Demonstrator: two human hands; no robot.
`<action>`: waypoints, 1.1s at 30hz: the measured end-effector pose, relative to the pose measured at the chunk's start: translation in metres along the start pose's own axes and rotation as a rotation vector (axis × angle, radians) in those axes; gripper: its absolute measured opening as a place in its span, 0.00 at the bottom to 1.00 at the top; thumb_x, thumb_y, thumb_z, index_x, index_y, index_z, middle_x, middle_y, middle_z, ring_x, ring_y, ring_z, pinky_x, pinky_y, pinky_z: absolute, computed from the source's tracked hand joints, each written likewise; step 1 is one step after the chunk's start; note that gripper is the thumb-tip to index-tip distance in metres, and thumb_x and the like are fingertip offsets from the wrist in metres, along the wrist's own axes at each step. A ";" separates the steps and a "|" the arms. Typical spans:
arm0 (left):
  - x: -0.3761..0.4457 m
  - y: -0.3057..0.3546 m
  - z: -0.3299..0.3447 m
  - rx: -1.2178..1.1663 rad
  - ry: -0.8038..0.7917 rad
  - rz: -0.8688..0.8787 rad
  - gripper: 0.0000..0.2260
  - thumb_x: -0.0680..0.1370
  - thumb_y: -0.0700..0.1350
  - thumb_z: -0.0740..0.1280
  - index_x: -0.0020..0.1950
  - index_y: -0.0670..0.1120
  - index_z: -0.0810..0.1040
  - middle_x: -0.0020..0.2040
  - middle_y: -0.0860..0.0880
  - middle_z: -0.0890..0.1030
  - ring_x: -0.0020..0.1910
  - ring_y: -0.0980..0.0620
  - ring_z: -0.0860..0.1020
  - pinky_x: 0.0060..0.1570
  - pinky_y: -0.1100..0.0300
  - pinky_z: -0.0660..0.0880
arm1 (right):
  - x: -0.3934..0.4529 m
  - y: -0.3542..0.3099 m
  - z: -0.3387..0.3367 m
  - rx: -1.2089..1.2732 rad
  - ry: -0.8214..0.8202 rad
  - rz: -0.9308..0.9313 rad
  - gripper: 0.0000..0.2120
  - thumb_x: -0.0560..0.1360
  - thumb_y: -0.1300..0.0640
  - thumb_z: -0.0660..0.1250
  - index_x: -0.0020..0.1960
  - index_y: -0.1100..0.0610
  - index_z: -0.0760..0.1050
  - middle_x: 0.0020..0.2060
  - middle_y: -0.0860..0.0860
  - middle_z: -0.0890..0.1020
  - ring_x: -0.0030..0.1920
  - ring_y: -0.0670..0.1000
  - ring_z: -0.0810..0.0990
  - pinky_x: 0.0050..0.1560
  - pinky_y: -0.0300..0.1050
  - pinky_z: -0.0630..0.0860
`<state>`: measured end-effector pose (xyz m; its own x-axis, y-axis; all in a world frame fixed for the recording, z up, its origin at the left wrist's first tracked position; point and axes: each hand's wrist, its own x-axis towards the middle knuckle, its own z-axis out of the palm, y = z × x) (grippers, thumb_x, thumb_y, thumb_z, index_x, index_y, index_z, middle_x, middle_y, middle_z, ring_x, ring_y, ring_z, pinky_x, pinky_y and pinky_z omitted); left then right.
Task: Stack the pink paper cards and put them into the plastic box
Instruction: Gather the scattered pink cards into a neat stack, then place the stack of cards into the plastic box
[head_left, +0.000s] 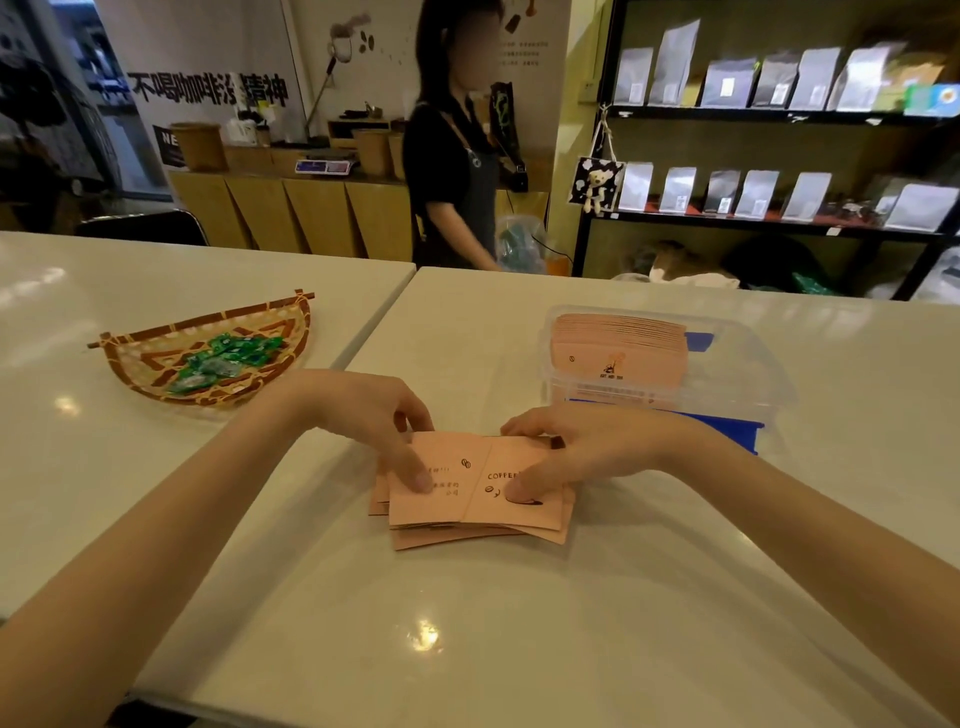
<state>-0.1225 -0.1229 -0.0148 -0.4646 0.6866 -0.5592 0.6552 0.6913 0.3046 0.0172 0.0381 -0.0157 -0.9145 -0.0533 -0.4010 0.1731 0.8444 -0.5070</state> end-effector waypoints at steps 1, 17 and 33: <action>0.000 0.001 -0.001 0.003 -0.011 -0.004 0.27 0.66 0.54 0.71 0.63 0.50 0.69 0.54 0.56 0.72 0.55 0.56 0.69 0.57 0.64 0.65 | 0.000 -0.001 -0.001 -0.005 -0.007 0.007 0.26 0.69 0.44 0.66 0.64 0.50 0.68 0.55 0.44 0.76 0.53 0.45 0.74 0.50 0.32 0.69; -0.039 0.011 0.018 -0.053 0.196 0.031 0.30 0.63 0.55 0.74 0.60 0.53 0.65 0.52 0.59 0.70 0.52 0.55 0.71 0.55 0.63 0.69 | -0.024 -0.001 0.015 0.036 0.170 -0.003 0.24 0.63 0.43 0.72 0.56 0.50 0.72 0.48 0.44 0.81 0.48 0.44 0.79 0.50 0.41 0.78; -0.045 0.078 0.057 -0.246 0.574 0.412 0.22 0.63 0.47 0.75 0.49 0.59 0.67 0.44 0.63 0.74 0.45 0.61 0.76 0.38 0.71 0.73 | -0.085 0.057 0.027 0.081 0.647 -0.136 0.23 0.59 0.45 0.75 0.51 0.46 0.71 0.56 0.42 0.73 0.57 0.42 0.69 0.53 0.35 0.70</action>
<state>-0.0161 -0.1130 -0.0100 -0.4924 0.8637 0.1076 0.7224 0.3366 0.6040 0.1152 0.0764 -0.0311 -0.9607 0.1954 0.1971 0.0441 0.8087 -0.5866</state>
